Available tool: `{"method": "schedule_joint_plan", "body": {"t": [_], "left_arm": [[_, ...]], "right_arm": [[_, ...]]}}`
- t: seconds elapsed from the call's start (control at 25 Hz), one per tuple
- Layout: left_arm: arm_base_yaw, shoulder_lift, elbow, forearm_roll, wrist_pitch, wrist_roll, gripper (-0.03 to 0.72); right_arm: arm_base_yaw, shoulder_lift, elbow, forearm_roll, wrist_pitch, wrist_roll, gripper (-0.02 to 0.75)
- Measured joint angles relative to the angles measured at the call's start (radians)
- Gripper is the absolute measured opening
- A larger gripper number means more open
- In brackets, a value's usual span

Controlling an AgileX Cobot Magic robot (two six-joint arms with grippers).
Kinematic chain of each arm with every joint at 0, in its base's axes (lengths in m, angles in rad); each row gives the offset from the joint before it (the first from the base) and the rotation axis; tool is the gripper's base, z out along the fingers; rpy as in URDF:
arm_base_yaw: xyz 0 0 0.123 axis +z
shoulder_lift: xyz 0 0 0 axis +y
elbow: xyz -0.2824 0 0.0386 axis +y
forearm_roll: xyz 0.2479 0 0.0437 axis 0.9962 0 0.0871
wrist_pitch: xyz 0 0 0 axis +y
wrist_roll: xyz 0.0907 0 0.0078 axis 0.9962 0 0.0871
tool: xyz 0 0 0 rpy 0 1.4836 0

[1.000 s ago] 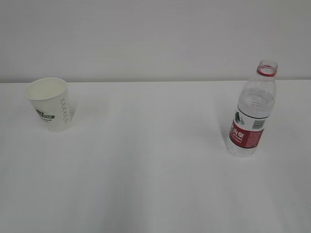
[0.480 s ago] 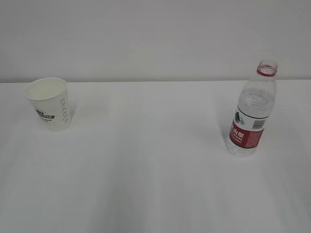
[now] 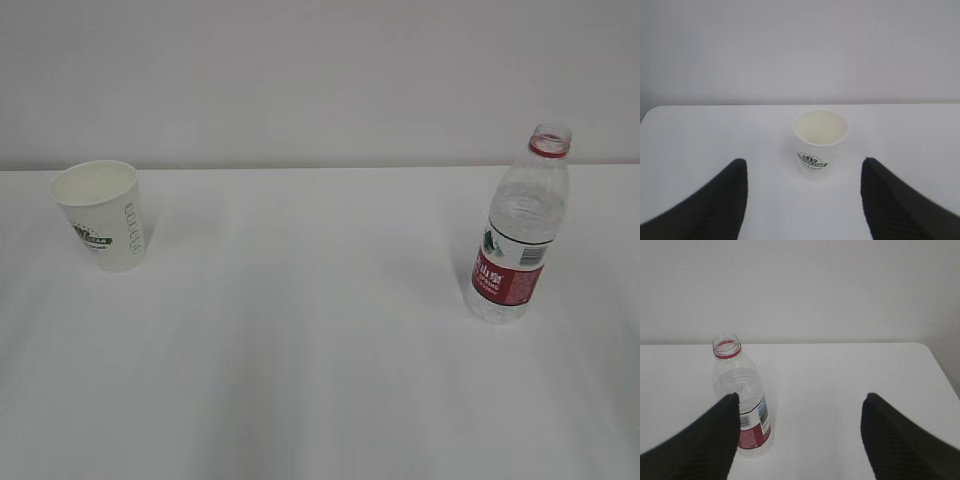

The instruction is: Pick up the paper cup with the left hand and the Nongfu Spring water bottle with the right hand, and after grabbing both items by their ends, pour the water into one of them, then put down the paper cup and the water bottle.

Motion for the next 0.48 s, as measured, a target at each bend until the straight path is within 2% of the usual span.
{"method": "schedule_joint_plan", "body": {"t": [0.2,0.48], "left_arm": [[0.0,0.031,0.0,0.002,-0.079,0.0,0.516],[0.0,0.131,0.0,0.002,-0.15,0.0,0.516]], "right_arm": [[0.0,0.058,0.0,0.002,-0.035,0.0,0.568],[0.0,0.123,0.0,0.002,-0.17,0.0,0.568]]}}
